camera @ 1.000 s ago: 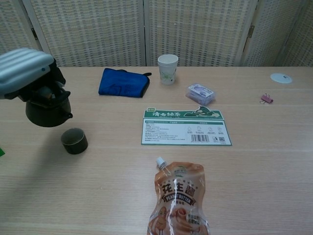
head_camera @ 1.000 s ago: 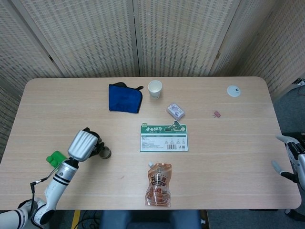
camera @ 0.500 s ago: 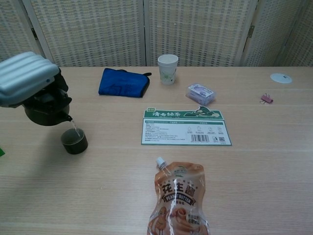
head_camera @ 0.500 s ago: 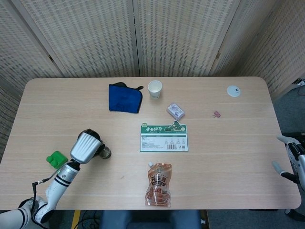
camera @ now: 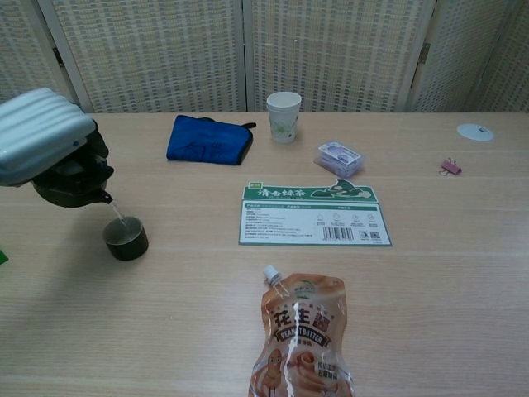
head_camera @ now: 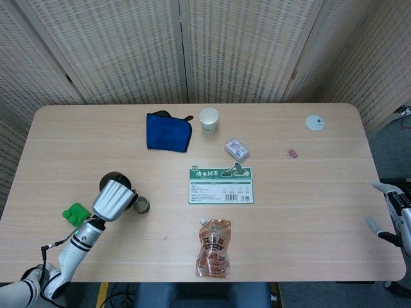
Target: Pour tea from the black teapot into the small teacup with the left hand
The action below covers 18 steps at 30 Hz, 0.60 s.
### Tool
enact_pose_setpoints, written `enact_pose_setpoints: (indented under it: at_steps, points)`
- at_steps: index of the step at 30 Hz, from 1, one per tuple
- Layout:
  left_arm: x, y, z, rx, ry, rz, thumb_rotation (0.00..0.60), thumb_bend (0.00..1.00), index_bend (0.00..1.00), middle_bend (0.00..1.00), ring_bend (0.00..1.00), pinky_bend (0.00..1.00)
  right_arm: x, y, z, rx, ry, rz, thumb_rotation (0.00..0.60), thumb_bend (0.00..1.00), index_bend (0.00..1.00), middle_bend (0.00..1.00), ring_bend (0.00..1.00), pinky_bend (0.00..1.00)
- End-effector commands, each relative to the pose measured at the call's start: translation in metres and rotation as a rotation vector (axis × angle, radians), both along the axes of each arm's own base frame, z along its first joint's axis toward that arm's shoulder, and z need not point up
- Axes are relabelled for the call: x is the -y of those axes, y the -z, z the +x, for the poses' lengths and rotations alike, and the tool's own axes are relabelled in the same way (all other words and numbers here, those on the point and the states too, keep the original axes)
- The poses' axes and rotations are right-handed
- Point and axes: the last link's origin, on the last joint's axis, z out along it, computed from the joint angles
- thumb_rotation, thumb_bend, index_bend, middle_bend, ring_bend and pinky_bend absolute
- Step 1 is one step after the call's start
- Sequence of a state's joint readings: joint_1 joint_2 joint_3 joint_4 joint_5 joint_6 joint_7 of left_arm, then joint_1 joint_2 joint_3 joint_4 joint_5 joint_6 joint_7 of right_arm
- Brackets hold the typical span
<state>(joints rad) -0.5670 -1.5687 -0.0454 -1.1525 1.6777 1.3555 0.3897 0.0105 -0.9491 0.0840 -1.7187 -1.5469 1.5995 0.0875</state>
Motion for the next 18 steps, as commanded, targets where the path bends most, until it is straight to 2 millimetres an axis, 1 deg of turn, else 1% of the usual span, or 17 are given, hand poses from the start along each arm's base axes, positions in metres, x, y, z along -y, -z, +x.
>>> enact_pose_setpoints:
  at_steps: [1, 18]
  points:
    - [0.0002, 0.0, -0.0006, -0.009, 0.011, 0.007, 0.598, 0.47, 0.96, 1.0, 0.93, 0.53, 0.0001, -0.0001, 0.0003, 0.0, -0.001, 0.0, 0.6, 0.2, 0.26, 0.29, 0.22, 0.19]
    - [-0.0003, -0.0018, -0.0048, -0.055, 0.051, 0.039, 0.598, 0.47, 0.96, 1.0, 0.93, 0.53, -0.0006, -0.0004, 0.0008, -0.001, -0.003, -0.003, 0.6, 0.2, 0.26, 0.29, 0.22, 0.19]
